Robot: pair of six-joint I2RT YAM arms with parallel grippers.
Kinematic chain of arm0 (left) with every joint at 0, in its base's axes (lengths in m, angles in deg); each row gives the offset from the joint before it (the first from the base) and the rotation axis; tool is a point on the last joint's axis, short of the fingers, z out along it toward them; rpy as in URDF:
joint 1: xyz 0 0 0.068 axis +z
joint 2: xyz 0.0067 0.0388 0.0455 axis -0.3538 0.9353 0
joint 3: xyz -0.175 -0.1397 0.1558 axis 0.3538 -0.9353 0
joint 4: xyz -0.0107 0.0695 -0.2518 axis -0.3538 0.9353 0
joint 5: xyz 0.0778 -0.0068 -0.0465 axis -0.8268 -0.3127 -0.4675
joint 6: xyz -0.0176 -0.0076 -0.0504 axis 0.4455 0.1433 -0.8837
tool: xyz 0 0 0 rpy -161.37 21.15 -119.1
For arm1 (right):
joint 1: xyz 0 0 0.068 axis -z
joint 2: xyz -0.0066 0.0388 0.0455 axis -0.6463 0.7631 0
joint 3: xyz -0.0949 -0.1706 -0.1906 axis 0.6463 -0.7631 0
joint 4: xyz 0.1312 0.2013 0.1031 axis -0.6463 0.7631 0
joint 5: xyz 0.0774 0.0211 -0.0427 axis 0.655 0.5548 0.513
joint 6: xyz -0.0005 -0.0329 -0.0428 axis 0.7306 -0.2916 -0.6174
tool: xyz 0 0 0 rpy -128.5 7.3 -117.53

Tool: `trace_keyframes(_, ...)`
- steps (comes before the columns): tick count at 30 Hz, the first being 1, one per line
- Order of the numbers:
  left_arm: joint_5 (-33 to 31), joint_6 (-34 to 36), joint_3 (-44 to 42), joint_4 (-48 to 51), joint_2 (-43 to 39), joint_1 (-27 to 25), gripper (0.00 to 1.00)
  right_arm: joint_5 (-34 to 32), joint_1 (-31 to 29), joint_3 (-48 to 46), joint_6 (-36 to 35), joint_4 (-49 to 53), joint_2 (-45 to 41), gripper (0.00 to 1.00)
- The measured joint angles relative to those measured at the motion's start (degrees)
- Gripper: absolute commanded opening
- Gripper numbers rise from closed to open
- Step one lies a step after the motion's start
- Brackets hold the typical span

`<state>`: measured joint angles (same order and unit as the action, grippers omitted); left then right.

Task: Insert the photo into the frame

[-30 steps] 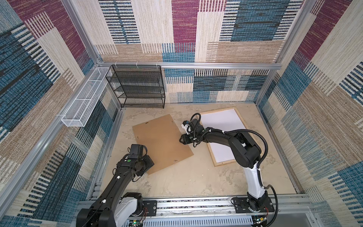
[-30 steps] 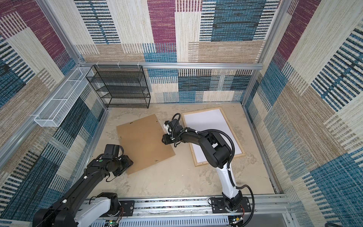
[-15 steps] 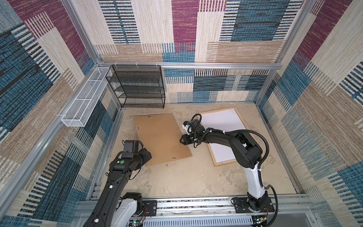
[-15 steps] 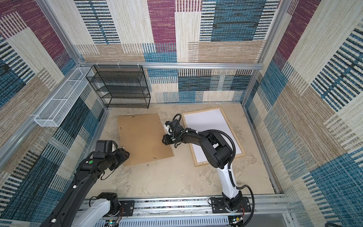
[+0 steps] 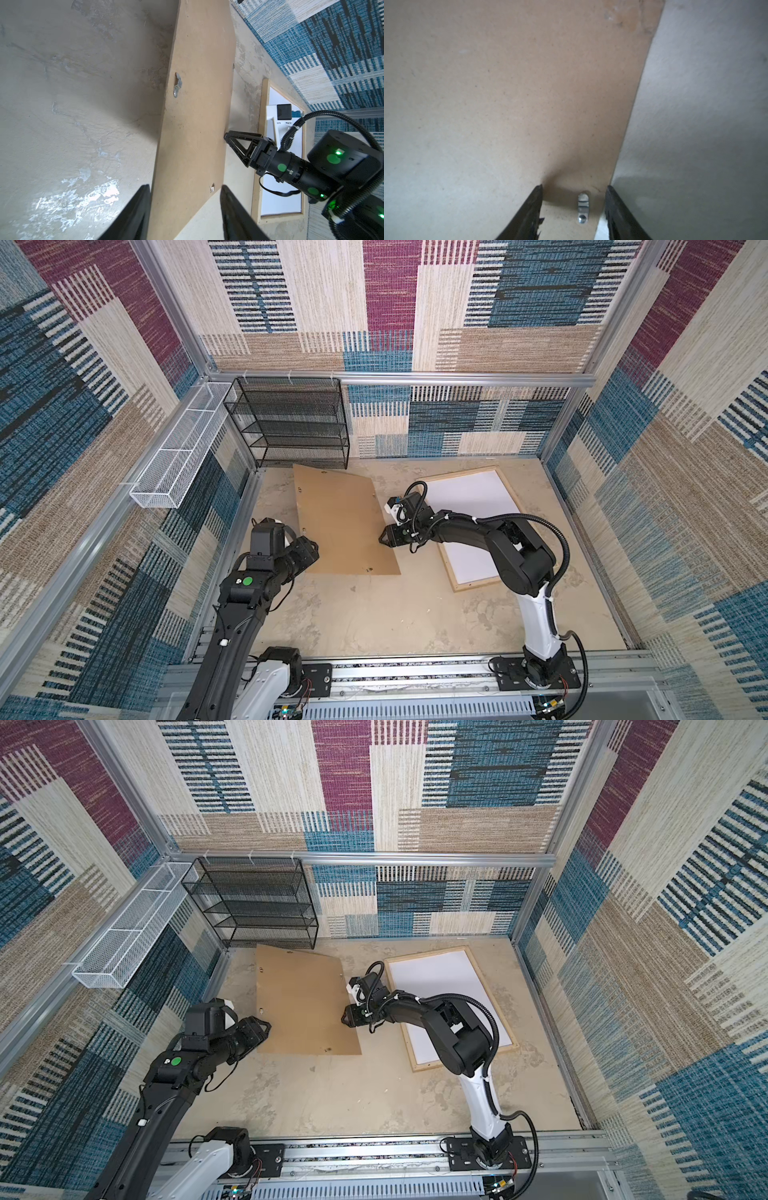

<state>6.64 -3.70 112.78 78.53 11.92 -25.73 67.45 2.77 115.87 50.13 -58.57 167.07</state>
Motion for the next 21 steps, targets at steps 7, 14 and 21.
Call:
trace_keyframes(7,1.3,0.3,1.0,-1.0,0.4,0.0,0.51,2.5,-0.2,-0.5,-0.1,-1.1,-0.5,0.50)
trace_keyframes(14,1.9,0.4,1.9,-1.1,0.5,0.0,0.45,3.5,-0.1,-0.9,0.0,-1.5,-0.8,0.50)
trace_keyframes(21,3.9,0.6,2.4,-2.5,0.9,0.0,0.44,4.2,0.2,-1.6,0.1,-2.2,-1.0,0.50)
